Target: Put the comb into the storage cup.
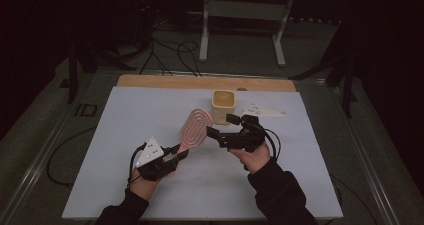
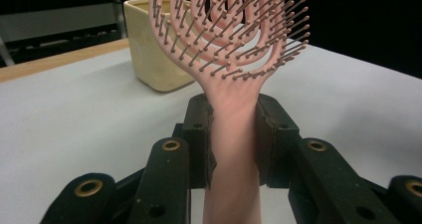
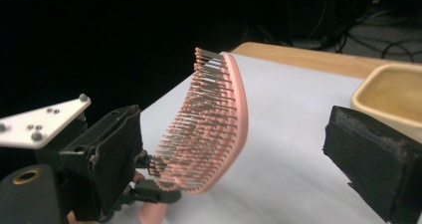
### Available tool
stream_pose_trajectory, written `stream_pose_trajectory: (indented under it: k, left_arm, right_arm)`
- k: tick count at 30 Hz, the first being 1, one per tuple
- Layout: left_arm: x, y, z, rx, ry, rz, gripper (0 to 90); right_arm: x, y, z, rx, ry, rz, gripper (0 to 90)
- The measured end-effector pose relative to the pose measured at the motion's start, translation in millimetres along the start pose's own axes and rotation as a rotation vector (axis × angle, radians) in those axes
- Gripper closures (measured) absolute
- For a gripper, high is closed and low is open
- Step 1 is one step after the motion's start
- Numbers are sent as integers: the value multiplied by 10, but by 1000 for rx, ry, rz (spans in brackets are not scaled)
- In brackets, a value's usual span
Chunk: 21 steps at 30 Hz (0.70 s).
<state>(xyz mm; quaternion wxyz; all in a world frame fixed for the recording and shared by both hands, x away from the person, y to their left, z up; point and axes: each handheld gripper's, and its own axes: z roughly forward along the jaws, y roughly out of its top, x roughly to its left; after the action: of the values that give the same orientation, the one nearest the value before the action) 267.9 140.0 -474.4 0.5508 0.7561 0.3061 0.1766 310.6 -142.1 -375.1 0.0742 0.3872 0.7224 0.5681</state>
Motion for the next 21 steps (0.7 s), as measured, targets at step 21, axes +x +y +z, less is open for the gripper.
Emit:
stream_pose_trajectory:
  k: [21]
  left_arm:
    - [-5, -1, -22, -22, -13, 7, 714]
  right_arm:
    - [-12, -60, 428, 56, 90, 180, 244]
